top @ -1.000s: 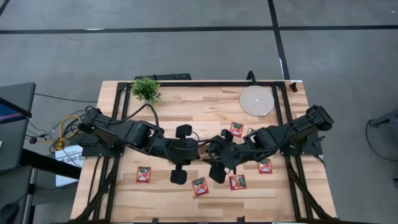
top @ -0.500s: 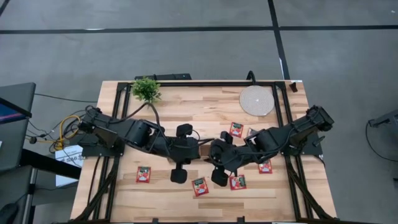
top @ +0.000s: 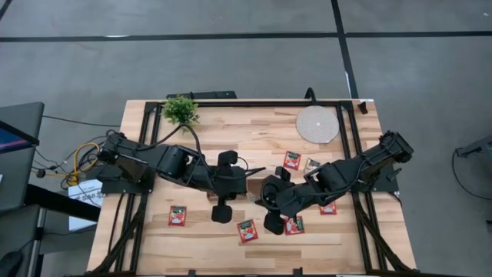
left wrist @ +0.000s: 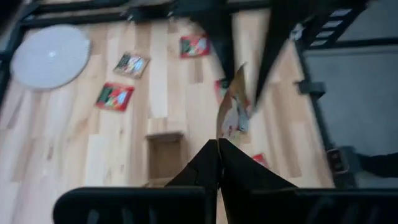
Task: Pick & Place Tea
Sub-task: Put the brown tea bag into the middle section of the wooden organizer
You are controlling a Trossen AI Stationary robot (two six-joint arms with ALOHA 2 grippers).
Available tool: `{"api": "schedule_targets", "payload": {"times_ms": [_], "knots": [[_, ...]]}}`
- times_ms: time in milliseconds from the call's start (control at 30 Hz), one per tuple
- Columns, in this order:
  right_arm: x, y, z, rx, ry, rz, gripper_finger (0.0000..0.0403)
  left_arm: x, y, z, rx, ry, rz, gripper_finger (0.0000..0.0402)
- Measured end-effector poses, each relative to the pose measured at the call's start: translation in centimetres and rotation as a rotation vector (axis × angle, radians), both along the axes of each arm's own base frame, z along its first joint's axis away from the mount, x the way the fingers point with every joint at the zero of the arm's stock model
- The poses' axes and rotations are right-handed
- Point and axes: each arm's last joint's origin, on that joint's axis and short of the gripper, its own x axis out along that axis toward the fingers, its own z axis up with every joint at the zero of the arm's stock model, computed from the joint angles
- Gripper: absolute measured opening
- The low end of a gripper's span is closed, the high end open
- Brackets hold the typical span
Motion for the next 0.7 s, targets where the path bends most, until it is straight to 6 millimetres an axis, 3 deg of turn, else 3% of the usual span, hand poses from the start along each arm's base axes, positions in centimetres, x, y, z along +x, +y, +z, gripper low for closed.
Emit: {"api": "schedule_targets", "payload": {"times_ms": [233,533,700], "knots": [[-0.7,0.3,-0.4,0.028,0.064,-0.016,0.009,-0.2,0.2,-0.2,0.01,0.025,0.021,0.0],[-2.0,0.8,-1.1,0.019,0.166,-0.061,0.008,-1.2,0.5,-1.1,0.023,0.158,0.051,0.0],[-4.0,2.0,-1.7,-0.047,0.248,-0.081,0.0074,-0.8,0.2,-3.0,0.076,0.301,0.056,0.0]]}}
